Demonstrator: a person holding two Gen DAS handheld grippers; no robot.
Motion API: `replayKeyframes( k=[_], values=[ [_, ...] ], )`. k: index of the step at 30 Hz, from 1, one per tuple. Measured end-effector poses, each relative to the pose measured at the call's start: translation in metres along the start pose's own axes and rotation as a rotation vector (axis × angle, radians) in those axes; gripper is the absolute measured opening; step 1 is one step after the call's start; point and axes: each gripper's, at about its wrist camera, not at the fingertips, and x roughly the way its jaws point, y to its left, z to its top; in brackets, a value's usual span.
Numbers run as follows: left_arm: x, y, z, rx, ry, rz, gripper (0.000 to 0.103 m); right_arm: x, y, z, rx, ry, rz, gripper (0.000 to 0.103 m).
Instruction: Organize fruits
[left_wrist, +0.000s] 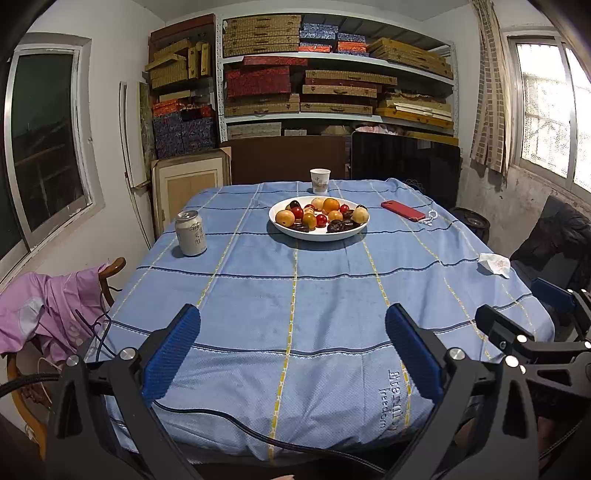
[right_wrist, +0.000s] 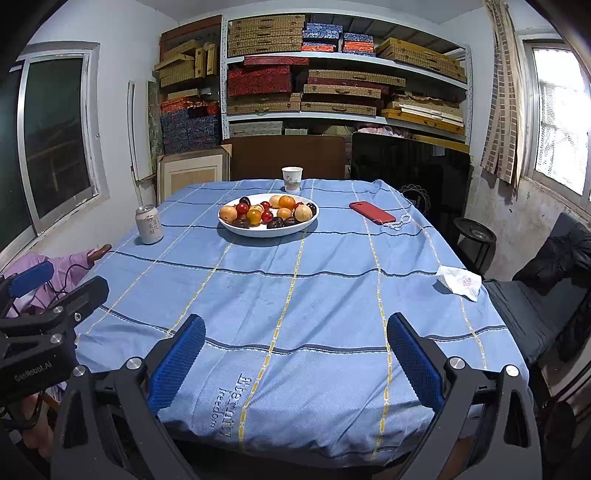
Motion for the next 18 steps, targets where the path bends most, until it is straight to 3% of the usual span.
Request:
replayKeyframes(
  k=[14,18],
  values=[
    [0.0002,-0.0013,0.0011,0.011,-0.004,0.003,0.098,-0.0007,0.0007,0.0008,-0.007,-0.001,-0.002,0.099],
    [0.0001,-0.0033,-0.0005,0.026,-0.027,0.041,0.098,-0.0008,0.0004,0.0012,-0.006,-0.002,-0.004,0.099]
  ],
)
